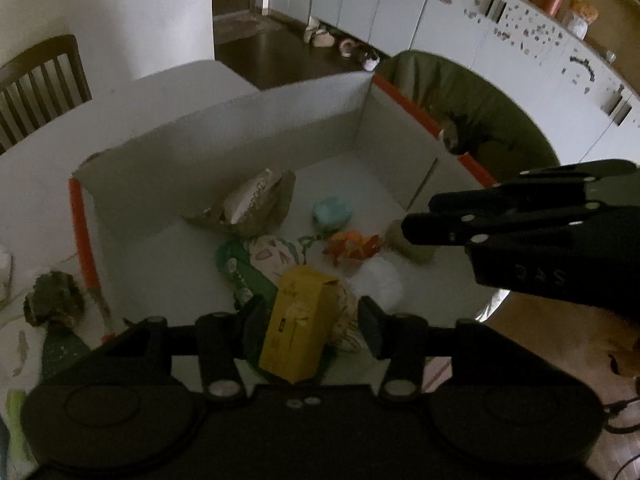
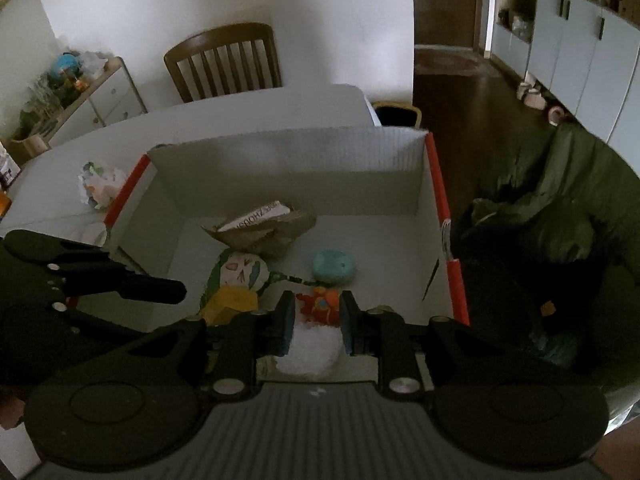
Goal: Organize objects
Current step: 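Open the right gripper releasing the soap while the left lowers the yellow box into the box, then withdraw both grippers from the shoebox toward the items on the table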
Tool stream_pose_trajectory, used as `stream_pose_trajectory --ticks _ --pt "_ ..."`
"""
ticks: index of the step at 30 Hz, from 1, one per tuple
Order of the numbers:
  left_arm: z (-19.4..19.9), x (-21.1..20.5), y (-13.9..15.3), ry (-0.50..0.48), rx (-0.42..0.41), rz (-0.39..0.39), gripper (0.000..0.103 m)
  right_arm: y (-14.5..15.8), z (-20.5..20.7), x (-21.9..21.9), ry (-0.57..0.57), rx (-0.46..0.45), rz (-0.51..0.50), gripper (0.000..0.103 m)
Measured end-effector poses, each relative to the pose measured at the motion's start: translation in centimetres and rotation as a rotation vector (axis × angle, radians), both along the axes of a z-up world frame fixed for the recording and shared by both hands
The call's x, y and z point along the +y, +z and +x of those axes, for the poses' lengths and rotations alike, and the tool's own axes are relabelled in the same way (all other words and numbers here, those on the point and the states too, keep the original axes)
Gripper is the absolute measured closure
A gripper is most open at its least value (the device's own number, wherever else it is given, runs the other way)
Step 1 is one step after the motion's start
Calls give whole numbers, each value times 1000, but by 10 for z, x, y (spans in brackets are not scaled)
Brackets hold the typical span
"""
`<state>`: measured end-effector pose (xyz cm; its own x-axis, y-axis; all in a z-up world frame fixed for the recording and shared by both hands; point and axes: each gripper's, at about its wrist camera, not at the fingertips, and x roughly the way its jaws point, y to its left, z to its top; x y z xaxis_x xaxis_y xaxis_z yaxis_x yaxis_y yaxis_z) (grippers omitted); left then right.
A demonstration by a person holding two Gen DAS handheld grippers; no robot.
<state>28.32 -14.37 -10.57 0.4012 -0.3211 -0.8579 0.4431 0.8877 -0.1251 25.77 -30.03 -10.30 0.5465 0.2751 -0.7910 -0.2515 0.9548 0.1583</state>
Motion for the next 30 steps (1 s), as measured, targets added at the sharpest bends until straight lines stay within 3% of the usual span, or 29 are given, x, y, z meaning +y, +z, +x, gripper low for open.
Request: stream_pose_trajectory --ticks 5,9,15,27,30 --pt "-14 12 22 11 -45 -32 49 14 -7 1 4 -17 34 74" --pt "-26 22 41 10 -100 -41 45 28 -19 3 11 -46 71 52" --pt "-40 42 59 26 -153 -43 39 52 -38 20 27 -110 81 51" --pt "-64 108 82 84 -209 -1 32 73 -62 79 51 -118 128 44" --pt "-70 128 86 98 -225 -4 29 77 -68 95 52 -125 134 36"
